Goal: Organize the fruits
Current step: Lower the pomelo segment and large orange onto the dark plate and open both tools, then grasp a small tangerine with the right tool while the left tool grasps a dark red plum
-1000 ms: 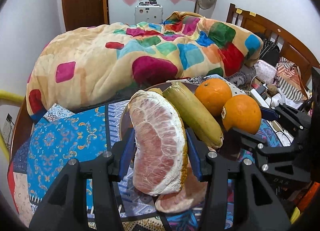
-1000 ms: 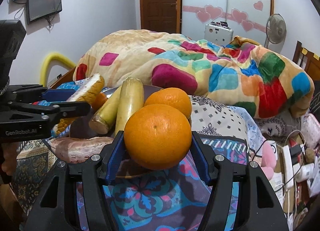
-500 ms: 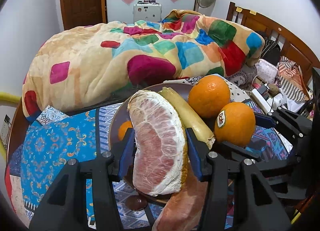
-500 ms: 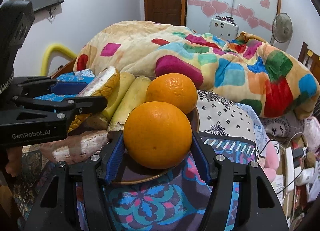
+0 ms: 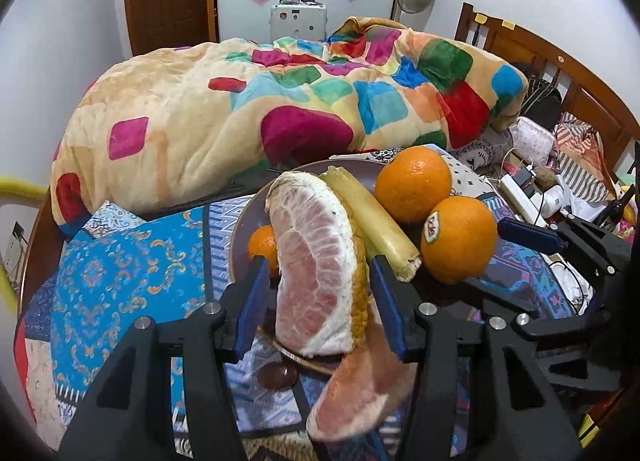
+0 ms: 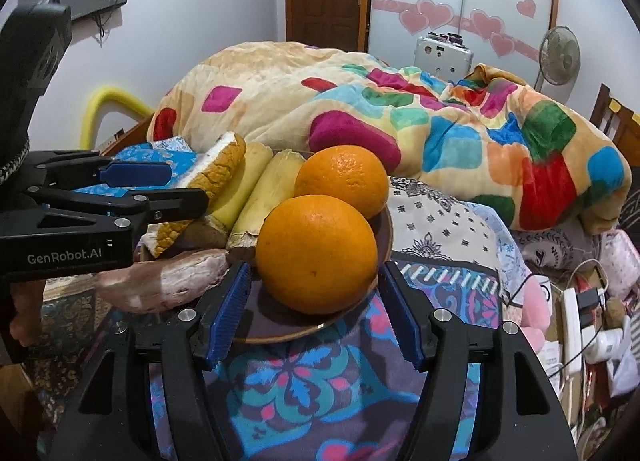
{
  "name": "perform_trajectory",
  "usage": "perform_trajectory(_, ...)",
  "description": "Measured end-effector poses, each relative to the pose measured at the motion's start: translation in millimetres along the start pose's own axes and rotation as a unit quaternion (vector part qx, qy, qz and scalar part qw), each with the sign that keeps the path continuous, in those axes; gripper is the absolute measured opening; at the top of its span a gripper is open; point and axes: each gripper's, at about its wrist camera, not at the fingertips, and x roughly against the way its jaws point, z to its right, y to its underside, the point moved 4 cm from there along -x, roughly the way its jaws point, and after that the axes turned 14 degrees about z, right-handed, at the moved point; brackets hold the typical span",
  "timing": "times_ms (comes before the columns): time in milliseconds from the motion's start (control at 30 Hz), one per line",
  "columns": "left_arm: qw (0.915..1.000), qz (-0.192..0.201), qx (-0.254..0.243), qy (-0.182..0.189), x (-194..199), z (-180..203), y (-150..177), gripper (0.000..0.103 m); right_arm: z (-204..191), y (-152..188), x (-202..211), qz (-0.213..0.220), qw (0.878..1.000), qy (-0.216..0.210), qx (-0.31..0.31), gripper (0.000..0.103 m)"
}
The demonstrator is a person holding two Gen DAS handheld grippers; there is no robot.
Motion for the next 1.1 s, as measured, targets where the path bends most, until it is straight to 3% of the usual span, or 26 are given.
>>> perform_trajectory(267,0.9998,0.015,-0.003,-0.010,49.2,-2.1,6.1,0.052,-3.8,-9.3,43.6,0.031,0.999,0.012,-0.007,0.063)
perform_trajectory(433,0.9996,0.023,0.000,-0.015,80.2,-4.7,18.6,0.060,-10.4,-4.9,68.9,0.043,0.999,0.017,-0.007,0.063)
perform_trajectory(667,1.0000,0.008,-0.003,-0.006,101.4,-1.4,52.8,0.062,-24.1,25.2,88.1,0.030,0.999,0.021,-0.003,0.063)
perform_trajectory(967,0.9996,-0.024,-0.004,0.017,93.2,11.4,89.3,0.062,-28.5,68.4,81.2,-0.009,1.000,0.009,-0.020,0.062)
perform_trajectory(1033,0.9994,-0.028,-0.005,0.022,89.5,14.7,93.8,0.062,-26.9,73.9,76.5,-0.014,1.000,0.008,-0.026,0.060)
perform_trajectory(1100,0.9991,-0.033,-0.008,0.026,85.4,19.0,98.0,0.062,-25.0,76.7,73.2,-0.018,0.999,0.006,-0.032,0.041)
